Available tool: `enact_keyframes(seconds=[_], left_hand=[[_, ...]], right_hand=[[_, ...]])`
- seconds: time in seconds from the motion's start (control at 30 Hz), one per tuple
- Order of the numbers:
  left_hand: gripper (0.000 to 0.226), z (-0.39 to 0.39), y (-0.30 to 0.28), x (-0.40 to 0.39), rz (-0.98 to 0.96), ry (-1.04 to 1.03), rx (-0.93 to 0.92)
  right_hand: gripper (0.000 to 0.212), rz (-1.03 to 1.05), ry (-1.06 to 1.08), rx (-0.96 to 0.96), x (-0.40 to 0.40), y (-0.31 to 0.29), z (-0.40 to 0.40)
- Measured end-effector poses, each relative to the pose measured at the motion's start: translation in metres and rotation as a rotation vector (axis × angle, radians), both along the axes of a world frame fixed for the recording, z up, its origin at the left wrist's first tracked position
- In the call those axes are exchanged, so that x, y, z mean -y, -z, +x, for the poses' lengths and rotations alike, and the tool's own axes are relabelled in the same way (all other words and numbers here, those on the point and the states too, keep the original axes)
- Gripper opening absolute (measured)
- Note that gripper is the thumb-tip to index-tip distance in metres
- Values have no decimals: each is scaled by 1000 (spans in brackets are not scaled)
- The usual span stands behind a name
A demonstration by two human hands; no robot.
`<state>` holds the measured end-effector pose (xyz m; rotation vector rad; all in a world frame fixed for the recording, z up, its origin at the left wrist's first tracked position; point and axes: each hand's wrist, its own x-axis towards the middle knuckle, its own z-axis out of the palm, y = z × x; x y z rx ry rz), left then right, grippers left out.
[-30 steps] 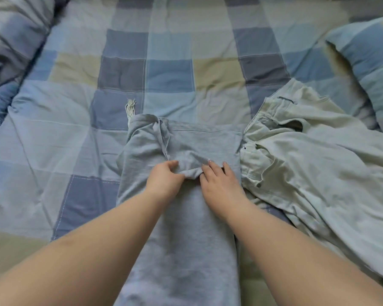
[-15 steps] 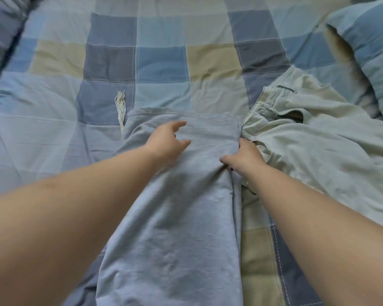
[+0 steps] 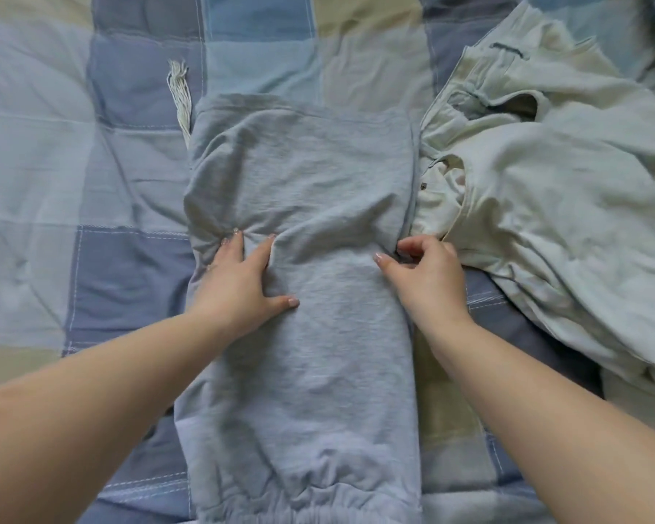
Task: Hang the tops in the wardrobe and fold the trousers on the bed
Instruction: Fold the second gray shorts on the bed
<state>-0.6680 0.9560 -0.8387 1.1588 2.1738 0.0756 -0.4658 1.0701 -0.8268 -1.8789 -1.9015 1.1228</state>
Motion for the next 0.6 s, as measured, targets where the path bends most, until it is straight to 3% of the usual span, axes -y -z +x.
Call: enact_keyframes(seconds=[0.1, 0.23, 0.43, 0.6], left_hand=[[102, 0, 3, 0, -32, 17, -25], [105, -5, 3, -1, -55, 39, 0], [101, -9, -1, 5, 17, 33, 45], [81, 0, -16, 63, 266, -115, 77]], right_hand=[[33, -72, -7, 107, 5, 4, 0], [21, -171, -34, 121, 23, 8, 8], [22, -332, 315, -196, 42, 11, 29], [30, -338, 365, -247, 71, 5, 43]])
